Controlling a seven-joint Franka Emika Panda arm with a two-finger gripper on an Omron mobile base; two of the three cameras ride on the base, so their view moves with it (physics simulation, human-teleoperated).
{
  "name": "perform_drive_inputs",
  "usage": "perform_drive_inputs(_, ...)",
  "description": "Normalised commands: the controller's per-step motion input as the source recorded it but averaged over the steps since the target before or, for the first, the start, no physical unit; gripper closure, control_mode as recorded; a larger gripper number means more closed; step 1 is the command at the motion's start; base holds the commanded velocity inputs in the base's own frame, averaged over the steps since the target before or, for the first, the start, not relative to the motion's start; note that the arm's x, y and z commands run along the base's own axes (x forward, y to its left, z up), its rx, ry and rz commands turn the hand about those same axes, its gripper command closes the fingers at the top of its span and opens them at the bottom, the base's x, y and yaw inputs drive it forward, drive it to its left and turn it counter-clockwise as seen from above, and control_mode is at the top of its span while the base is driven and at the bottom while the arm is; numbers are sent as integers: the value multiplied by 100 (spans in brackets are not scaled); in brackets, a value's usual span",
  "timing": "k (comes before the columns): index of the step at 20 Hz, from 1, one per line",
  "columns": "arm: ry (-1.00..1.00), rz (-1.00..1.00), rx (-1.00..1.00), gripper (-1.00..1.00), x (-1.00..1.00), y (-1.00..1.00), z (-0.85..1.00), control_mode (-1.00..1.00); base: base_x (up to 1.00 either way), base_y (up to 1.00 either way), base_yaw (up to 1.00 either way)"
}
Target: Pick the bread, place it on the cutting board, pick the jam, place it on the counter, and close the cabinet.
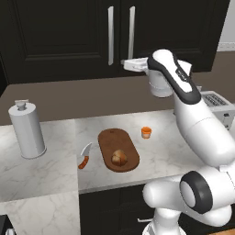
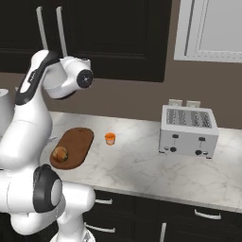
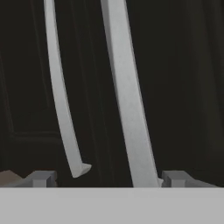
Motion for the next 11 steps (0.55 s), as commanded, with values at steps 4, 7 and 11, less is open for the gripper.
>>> perform_drive_inputs(4,0,-2,0,-100,19,4,0,-100,0,0,0)
perform_drive_inputs(7,0,-1,0,-100,20,2,-1,-100,0,0,0)
perform_drive_inputs(11,0,0,0,-100,19,0,0,-100,0,0,0)
